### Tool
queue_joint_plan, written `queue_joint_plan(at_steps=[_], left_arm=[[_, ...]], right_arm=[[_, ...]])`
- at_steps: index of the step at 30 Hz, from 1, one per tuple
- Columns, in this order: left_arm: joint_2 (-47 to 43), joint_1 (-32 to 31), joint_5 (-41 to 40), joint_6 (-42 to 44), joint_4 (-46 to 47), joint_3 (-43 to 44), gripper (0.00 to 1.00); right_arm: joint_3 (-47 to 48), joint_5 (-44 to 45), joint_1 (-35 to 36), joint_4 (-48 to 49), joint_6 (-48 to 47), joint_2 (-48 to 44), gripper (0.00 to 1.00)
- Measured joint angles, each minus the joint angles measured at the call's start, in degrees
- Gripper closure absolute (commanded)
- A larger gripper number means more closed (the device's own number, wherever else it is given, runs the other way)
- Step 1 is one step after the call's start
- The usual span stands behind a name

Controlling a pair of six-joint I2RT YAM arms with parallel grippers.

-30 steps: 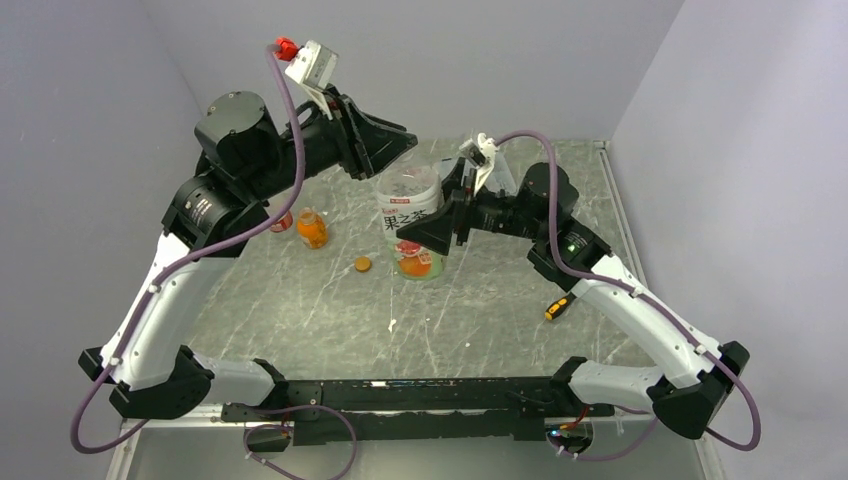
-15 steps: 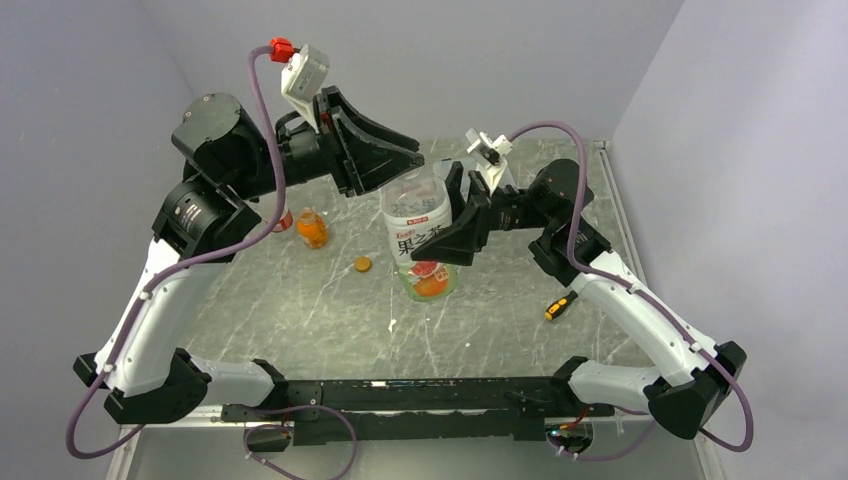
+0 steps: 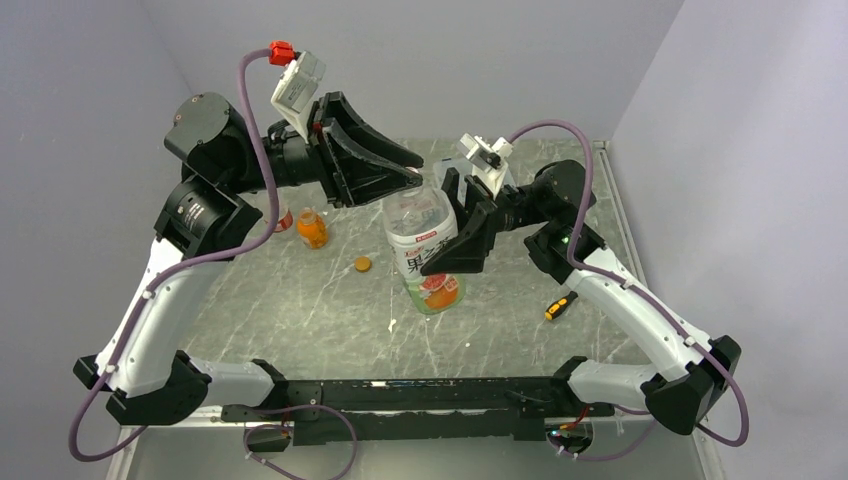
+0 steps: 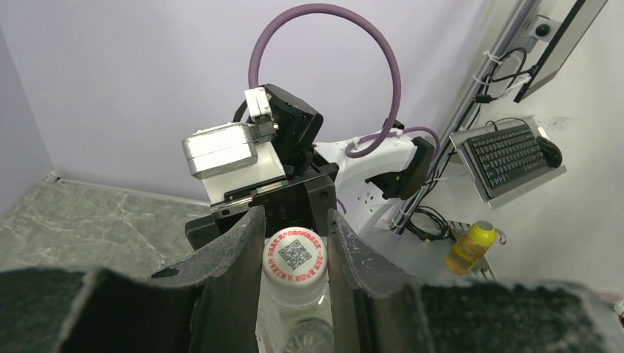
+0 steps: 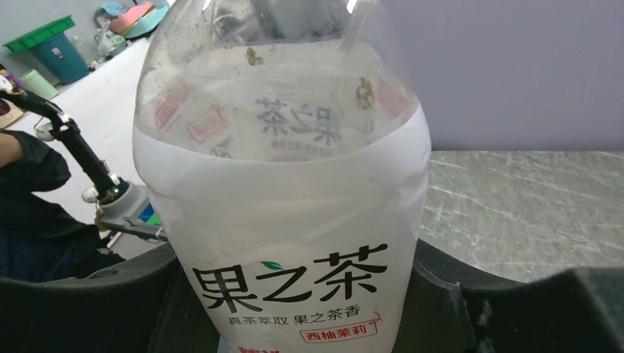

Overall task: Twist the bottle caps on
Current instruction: Screw the bottle cap onto the plastic bottle.

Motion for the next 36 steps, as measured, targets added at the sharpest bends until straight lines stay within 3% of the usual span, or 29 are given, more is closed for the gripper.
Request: queue_joint_plan(at_steps=[7, 10, 15, 22, 29, 36], left_arm=[[0.6, 2.4, 2.6, -0.4, -1.6, 0.2, 0.39], [1.6, 3.4, 2.3, -0.2, -3.6, 1.8, 0.22], [2.4, 4.3, -0.5, 1.0, -6.6, 4.8, 0.1], [1.5, 4.3, -5.4, 3.5, -8.5, 6.2, 0.11], [1.7, 4.3, -24.9, 4.2, -13.9, 7.0, 0.22], [5.4, 4.3, -36.3, 3.9, -16.9, 7.5, 0.25]], right_arm=[[0.6, 1.6, 0.1, -5.4, -6.0, -0.2, 0.77], [1.7, 3.5, 0.0, -9.7, -9.7, -0.7, 0.77], [3.0, 8.4, 0.1, -17.1, -16.6, -1.9, 0.76], [3.0, 20.2, 0.2, -25.3, -22.8, -2.4, 0.75], [1.9, 38.4, 1.2, -28.4, -24.9, -3.4, 0.75], [1.1, 55.1, 5.1, -29.8, -27.3, -3.3, 0.75]])
